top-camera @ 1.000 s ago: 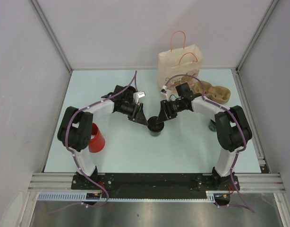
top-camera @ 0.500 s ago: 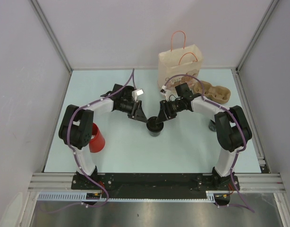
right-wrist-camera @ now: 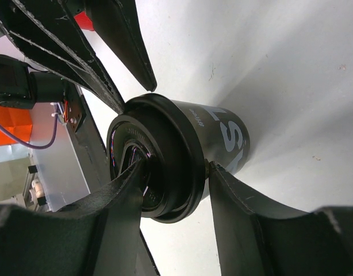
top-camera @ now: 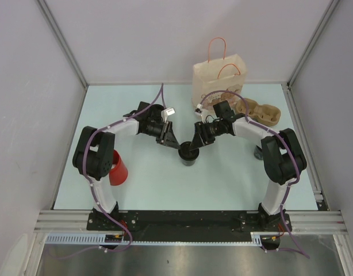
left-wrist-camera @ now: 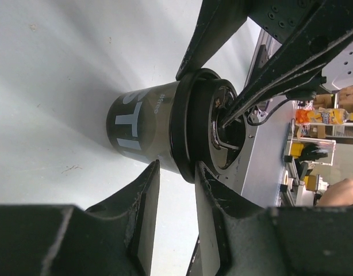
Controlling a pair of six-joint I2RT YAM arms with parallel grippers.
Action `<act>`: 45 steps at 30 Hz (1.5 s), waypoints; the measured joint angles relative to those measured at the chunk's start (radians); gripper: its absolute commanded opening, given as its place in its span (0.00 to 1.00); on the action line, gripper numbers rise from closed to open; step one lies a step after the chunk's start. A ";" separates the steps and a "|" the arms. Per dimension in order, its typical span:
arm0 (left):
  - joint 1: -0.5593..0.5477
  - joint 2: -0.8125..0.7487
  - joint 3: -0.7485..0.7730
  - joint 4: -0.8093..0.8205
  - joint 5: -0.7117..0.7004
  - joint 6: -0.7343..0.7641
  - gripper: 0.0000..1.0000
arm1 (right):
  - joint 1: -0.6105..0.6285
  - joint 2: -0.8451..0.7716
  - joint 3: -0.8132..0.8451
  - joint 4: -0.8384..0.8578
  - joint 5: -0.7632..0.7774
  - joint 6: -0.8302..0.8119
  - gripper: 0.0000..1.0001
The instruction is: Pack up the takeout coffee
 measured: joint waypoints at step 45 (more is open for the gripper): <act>0.010 0.027 0.209 -0.103 -0.109 0.058 0.46 | 0.017 0.006 0.016 -0.003 0.013 -0.034 0.46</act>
